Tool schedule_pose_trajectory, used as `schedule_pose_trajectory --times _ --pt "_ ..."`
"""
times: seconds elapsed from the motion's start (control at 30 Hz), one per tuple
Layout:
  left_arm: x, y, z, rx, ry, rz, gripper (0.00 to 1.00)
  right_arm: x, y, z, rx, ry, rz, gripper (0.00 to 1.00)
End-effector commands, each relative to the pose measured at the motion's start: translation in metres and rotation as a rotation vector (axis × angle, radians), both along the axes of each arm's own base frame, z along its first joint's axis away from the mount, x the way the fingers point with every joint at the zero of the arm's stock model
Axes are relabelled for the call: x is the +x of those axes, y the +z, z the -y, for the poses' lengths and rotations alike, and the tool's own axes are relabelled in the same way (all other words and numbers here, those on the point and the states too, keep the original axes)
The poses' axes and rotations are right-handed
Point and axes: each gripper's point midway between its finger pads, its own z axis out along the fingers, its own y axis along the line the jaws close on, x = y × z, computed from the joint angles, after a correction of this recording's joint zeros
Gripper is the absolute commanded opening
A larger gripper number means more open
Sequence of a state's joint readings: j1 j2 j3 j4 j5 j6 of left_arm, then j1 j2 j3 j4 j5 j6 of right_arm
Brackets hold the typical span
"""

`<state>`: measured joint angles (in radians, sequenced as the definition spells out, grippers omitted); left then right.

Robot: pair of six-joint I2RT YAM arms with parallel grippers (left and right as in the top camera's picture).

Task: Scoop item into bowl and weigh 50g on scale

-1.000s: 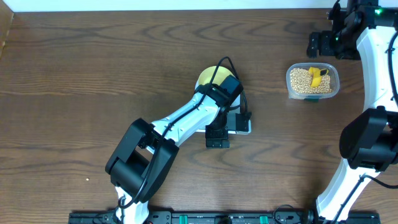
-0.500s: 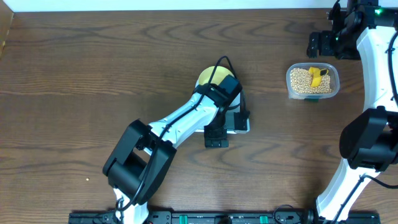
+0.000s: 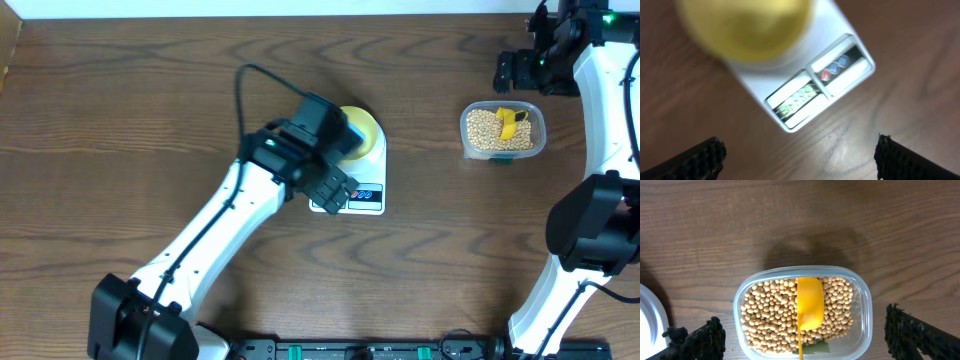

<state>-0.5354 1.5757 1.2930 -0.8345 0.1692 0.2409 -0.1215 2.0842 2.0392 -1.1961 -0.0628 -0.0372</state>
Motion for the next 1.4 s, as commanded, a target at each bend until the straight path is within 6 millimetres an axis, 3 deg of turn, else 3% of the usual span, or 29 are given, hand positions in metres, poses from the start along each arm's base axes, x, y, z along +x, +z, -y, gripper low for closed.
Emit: schedule_pose_trajectory --times 0.0,0.1,0.27,0.53,0.67,0.83,0.93,1.03,1.37 --pt "-0.003 -0.024 -0.032 0.010 0.252 -0.105 0.98 0.002 0.002 0.003 -0.006 -0.004 0.008 0.99" --pt "-0.004 -0.040 -0.055 0.025 0.337 -0.149 0.98 0.002 0.002 0.003 -0.006 -0.004 0.007 0.99" --pt "0.017 -0.053 -0.090 -0.016 0.500 -0.126 0.98 0.002 0.002 0.002 -0.006 -0.003 0.008 0.99" --pt "0.071 -0.043 -0.148 -0.090 0.681 0.032 0.98 0.002 0.002 0.002 -0.006 -0.003 0.008 0.99" --pt "0.096 -0.045 -0.186 -0.115 0.779 0.099 0.98 0.002 0.002 0.002 -0.006 -0.003 0.008 0.99" --pt "0.105 -0.080 -0.227 -0.094 0.883 0.059 0.98 0.002 0.002 0.002 -0.006 -0.003 0.008 0.99" --pt "0.100 -0.104 -0.238 -0.073 0.915 0.001 0.98 0.002 0.002 0.002 -0.006 -0.003 0.008 0.99" --pt "0.096 -0.115 -0.240 -0.062 0.921 -0.031 0.98 0.002 0.002 0.002 -0.006 -0.003 0.008 0.99" --pt "0.095 -0.117 -0.240 -0.059 0.922 -0.041 0.97 0.002 0.002 0.002 -0.006 -0.003 0.008 0.99"
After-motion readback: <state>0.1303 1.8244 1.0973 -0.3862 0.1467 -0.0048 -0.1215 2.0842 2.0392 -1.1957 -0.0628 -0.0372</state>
